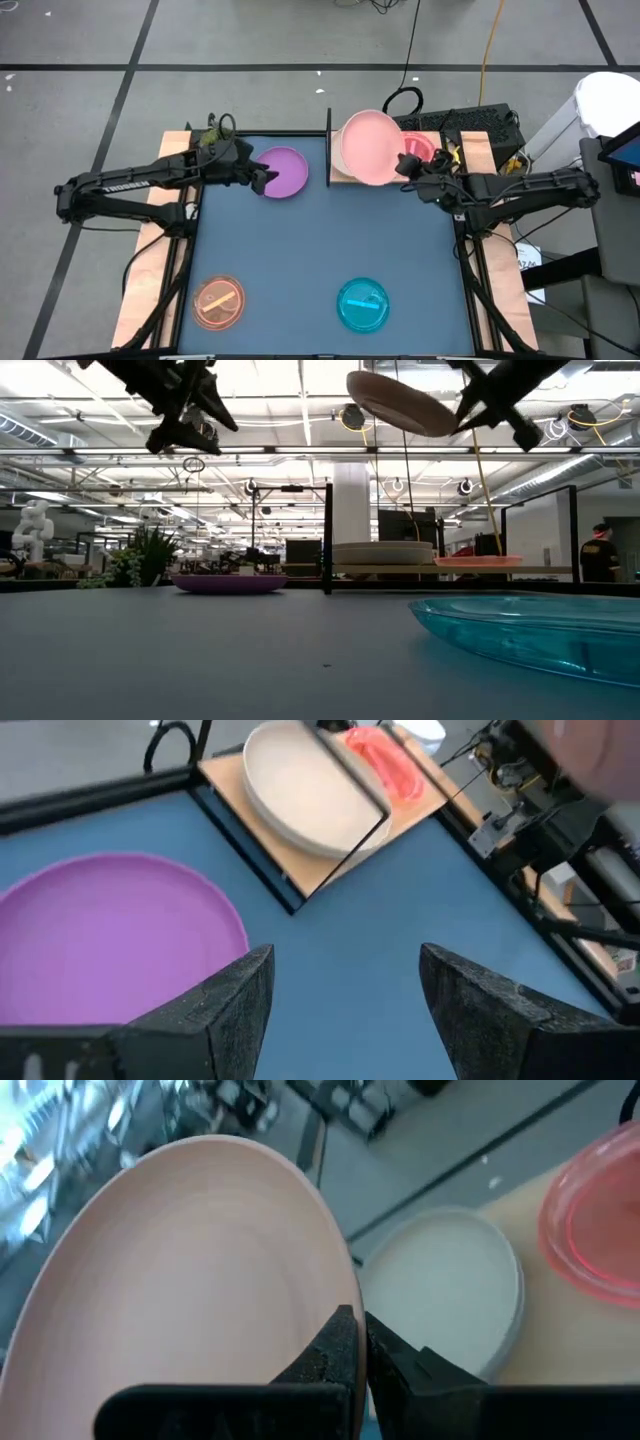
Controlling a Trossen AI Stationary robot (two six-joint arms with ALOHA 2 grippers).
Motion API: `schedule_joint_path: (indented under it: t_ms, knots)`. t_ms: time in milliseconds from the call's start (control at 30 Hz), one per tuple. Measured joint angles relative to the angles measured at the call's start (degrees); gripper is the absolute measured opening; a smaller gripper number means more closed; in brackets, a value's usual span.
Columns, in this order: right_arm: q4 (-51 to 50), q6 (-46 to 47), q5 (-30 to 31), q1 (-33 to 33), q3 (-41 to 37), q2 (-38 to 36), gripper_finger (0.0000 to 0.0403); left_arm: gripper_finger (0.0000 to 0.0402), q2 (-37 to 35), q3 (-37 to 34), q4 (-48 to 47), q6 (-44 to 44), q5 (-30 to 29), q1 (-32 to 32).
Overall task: Place and stack plates onto a shelf
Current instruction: Stack the orange plate on top of the white plate on the shelf
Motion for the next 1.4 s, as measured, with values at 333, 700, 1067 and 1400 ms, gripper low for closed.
schedule_joint_path:
  t_ms: [333,700,1067,1400]
  knots:
    - [16.68,-17.7,0.24,-9.52,-1.58,1.11,0.0,0.0253,0.0,-2.93,2.7,-3.44,2.87,-2.18]
    - [8.11,-18.85,-9.36,-21.83,-1.62,3.68,0.0,0.0253,0.0,-2.95,5.86,-2.45,2.09,-2.2]
    - [4.55,-21.39,-19.31,-30.39,-1.62,11.61,0.0,0.0253,0.0,-2.95,5.89,-2.83,0.28,-2.19]
    - [13.33,-25.12,-23.17,-33.1,-1.6,20.21,0.0,0.0253,0.0,-2.95,5.77,-2.32,-0.28,-2.19]
